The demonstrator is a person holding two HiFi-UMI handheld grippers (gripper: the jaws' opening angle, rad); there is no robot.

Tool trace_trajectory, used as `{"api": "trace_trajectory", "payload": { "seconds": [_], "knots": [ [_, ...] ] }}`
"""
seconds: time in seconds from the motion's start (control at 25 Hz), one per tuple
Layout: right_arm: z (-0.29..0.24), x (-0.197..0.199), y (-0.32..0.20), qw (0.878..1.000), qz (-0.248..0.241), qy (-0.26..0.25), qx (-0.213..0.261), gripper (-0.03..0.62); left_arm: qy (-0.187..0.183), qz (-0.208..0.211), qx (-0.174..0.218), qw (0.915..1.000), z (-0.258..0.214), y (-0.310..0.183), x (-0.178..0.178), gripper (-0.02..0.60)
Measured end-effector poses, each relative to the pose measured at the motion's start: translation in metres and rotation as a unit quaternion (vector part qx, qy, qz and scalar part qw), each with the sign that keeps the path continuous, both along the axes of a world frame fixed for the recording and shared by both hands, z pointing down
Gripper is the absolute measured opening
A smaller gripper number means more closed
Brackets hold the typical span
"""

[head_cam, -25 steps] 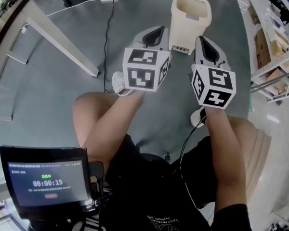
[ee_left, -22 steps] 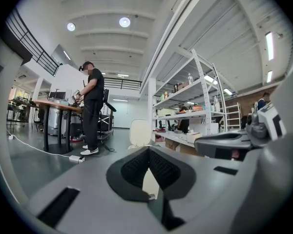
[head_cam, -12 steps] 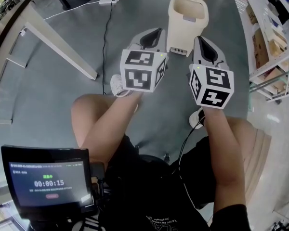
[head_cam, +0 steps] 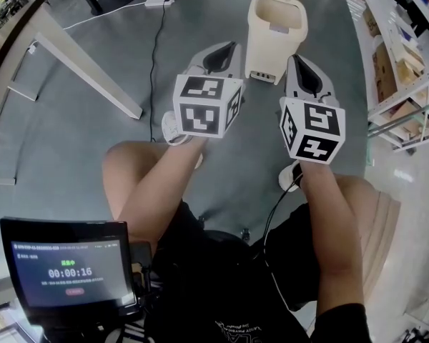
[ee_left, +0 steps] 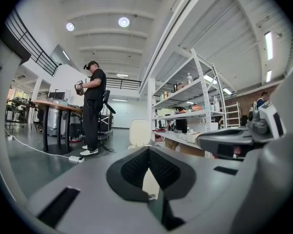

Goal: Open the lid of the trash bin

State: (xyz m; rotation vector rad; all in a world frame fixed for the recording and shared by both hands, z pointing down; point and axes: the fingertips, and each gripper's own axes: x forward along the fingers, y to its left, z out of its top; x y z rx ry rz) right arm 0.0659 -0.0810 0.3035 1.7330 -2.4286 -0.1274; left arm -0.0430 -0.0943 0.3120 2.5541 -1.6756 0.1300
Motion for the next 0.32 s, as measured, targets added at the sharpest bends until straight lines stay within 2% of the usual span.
{"api": "trace_trajectory", "payload": {
  "seconds": [0.32],
  "knots": [
    [-0.0015,-0.0011,-0.0008,1.0,-0.002,-0.003,0.004,0.003,0.001,-0.002,0.001,1.0,-0.0021,-0.0006,-0.0013,-0.002]
  ]
}}
